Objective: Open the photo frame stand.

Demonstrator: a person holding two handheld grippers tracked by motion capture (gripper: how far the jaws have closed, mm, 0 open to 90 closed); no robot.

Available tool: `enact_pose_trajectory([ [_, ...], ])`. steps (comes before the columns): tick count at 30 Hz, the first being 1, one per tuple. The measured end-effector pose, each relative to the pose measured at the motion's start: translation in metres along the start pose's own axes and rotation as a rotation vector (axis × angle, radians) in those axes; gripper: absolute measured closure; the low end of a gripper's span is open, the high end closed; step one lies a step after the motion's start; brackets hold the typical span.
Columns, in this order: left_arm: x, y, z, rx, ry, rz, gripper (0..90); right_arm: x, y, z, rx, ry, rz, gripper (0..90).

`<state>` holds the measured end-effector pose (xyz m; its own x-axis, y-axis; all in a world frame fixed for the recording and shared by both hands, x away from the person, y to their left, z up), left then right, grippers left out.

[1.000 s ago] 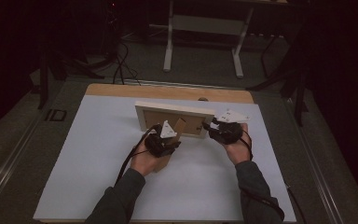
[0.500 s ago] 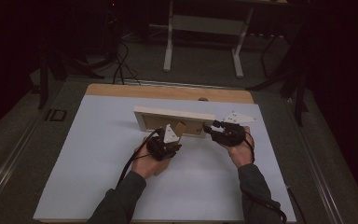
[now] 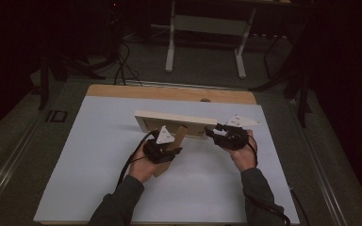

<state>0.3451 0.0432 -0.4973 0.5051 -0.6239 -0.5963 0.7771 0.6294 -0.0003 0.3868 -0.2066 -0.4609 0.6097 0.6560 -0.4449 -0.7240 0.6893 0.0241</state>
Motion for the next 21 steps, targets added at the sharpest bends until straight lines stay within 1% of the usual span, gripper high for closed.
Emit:
enact_pose_trajectory([
  [1,-0.0005,-0.0022,-0.0020,0.012,0.005,0.002,66.3,-0.0004,0.0005,-0.0011,-0.004,0.000,0.006,55.3],
  [5,-0.0008,-0.0056,-0.0028,0.025,0.013,0.004,65.7,-0.0012,0.0018,-0.0024,-0.011,0.003,0.007,55.0],
  [8,-0.0010,-0.0056,-0.0035,0.027,0.014,0.003,65.5,-0.0018,0.0028,-0.0029,-0.014,0.006,0.005,55.0],
  [19,-0.0051,-0.0057,-0.0065,0.006,-0.010,-0.007,63.0,-0.0021,0.0028,-0.0035,-0.005,0.009,0.007,54.8],
  [21,-0.0069,-0.0051,-0.0066,0.002,-0.011,-0.014,62.1,-0.0021,0.0029,-0.0037,-0.001,0.010,0.008,54.7],
])
Point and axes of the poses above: each handheld gripper's, and its own axes: x roughly forward along the jaws, z roughly out of its top, y roughly to its left, the point moved 2 cm from there along x, roughly forward along the jaws
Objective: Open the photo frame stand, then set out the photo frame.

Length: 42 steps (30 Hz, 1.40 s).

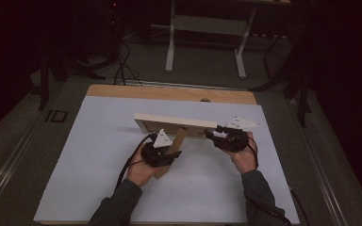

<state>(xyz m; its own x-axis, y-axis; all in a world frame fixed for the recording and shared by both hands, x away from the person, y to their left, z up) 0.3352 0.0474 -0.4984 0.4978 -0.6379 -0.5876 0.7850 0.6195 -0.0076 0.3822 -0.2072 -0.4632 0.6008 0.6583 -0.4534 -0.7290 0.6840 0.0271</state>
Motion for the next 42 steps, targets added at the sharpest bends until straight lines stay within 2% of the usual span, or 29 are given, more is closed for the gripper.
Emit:
enact_pose_trajectory([
  [7,-0.006,0.003,-0.002,-0.023,-0.011,-0.024,60.9,0.001,-0.001,-0.002,0.016,-0.007,0.001,54.4],
  [10,-0.010,0.005,-0.003,-0.059,-0.024,-0.053,59.2,0.001,-0.001,-0.004,0.025,0.005,0.002,54.2],
  [20,-0.018,0.012,-0.005,-0.115,-0.049,-0.057,56.4,-0.001,-0.002,-0.004,0.022,0.009,0.003,53.6],
  [30,-0.031,0.016,-0.005,-0.146,-0.088,-0.078,56.1,-0.001,-0.004,-0.009,0.030,0.029,-0.005,53.1],
  [42,-0.044,0.024,-0.009,-0.180,-0.119,-0.085,57.6,-0.001,-0.006,-0.012,0.035,0.042,-0.010,52.5],
])
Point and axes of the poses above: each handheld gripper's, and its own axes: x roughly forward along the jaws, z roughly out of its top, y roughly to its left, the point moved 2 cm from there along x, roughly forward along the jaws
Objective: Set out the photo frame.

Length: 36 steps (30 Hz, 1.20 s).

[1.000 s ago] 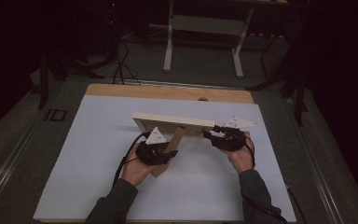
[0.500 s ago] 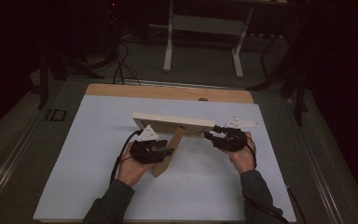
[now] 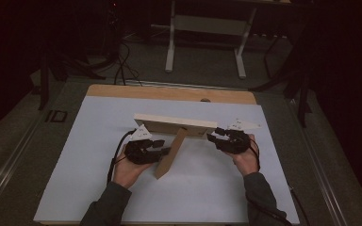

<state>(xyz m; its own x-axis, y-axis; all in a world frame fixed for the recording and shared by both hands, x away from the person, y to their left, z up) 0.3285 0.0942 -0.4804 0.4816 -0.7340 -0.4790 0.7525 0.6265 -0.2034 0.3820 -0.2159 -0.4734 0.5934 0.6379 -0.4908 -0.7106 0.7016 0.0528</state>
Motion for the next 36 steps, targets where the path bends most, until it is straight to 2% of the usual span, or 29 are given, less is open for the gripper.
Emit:
enact_pose_trajectory([
  [4,-0.006,0.002,0.001,-0.007,-0.015,0.005,60.3,-0.001,-0.001,-0.001,0.005,-0.004,0.001,52.6],
  [9,-0.016,0.012,0.003,-0.051,-0.033,0.035,60.4,-0.006,-0.005,-0.005,0.016,-0.008,-0.004,54.0],
  [10,-0.016,0.012,0.003,-0.051,-0.033,0.035,60.5,-0.007,-0.005,-0.005,0.016,-0.008,-0.004,54.3],
  [12,-0.021,0.015,0.003,-0.057,-0.052,0.070,61.6,-0.008,-0.006,-0.007,0.013,-0.003,-0.006,55.2],
  [17,-0.026,0.019,0.005,-0.059,-0.062,0.093,68.0,-0.010,-0.009,-0.013,0.020,0.006,-0.008,58.1],
  [20,-0.026,0.020,0.007,-0.054,-0.054,0.104,71.3,-0.011,-0.010,-0.015,0.024,0.013,-0.006,61.5],
  [25,-0.025,0.022,0.012,-0.043,-0.045,0.129,81.0,-0.011,-0.013,-0.015,0.027,0.012,-0.003,79.4],
  [26,-0.025,0.022,0.012,-0.043,-0.045,0.129,83.2,-0.011,-0.013,-0.015,0.027,0.012,-0.003,79.4],
  [27,-0.023,0.021,0.014,-0.039,-0.045,0.142,85.4,-0.011,-0.013,-0.013,0.021,0.007,-0.018,85.6],
  [31,-0.022,0.022,0.017,-0.046,-0.057,0.158,90.0,-0.010,-0.014,-0.010,0.023,-0.001,-0.038,89.5],
  [36,-0.021,0.024,0.022,-0.072,-0.070,0.174,90.0,-0.005,-0.016,-0.004,0.030,0.006,-0.062,89.7],
])
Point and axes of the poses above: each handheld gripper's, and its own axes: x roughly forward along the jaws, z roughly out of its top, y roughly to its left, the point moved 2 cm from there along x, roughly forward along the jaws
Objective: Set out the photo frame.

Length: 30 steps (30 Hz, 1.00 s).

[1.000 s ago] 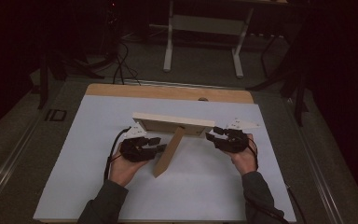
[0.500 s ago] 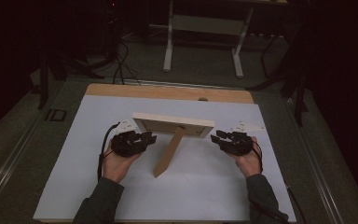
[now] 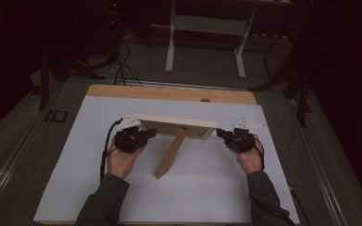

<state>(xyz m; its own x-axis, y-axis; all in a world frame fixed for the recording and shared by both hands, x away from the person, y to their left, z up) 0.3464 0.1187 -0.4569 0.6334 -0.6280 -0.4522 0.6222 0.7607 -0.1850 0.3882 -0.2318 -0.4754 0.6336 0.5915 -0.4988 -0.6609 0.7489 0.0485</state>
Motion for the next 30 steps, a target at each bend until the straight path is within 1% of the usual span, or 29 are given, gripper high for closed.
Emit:
enact_pose_trajectory([
  [4,0.002,0.000,0.003,-0.011,-0.007,0.009,90.0,0.002,0.000,0.007,0.024,-0.025,0.004,89.7],
  [8,0.004,-0.001,0.005,-0.008,-0.004,0.012,90.0,0.005,0.000,0.012,0.039,-0.039,0.004,89.7],
  [9,0.005,-0.002,0.006,-0.006,-0.003,0.011,90.0,0.007,0.000,0.015,0.053,-0.047,0.008,89.6],
  [11,0.006,-0.003,0.007,-0.001,0.000,0.011,90.0,0.008,0.000,0.017,0.059,-0.054,0.010,89.6],
  [16,0.009,-0.004,0.008,-0.005,-0.001,0.013,90.0,0.011,0.002,0.019,0.052,-0.056,0.018,89.6],
  [18,0.010,-0.004,0.009,-0.001,0.005,0.014,90.0,0.012,0.003,0.020,0.045,-0.052,0.021,89.6],
  [27,0.015,-0.002,0.010,0.000,0.017,0.021,90.0,0.017,0.000,0.024,0.038,-0.045,0.021,89.0],
  [30,0.016,-0.003,0.012,0.004,0.017,0.018,90.0,0.017,0.000,0.026,0.045,-0.050,0.022,89.0],
])
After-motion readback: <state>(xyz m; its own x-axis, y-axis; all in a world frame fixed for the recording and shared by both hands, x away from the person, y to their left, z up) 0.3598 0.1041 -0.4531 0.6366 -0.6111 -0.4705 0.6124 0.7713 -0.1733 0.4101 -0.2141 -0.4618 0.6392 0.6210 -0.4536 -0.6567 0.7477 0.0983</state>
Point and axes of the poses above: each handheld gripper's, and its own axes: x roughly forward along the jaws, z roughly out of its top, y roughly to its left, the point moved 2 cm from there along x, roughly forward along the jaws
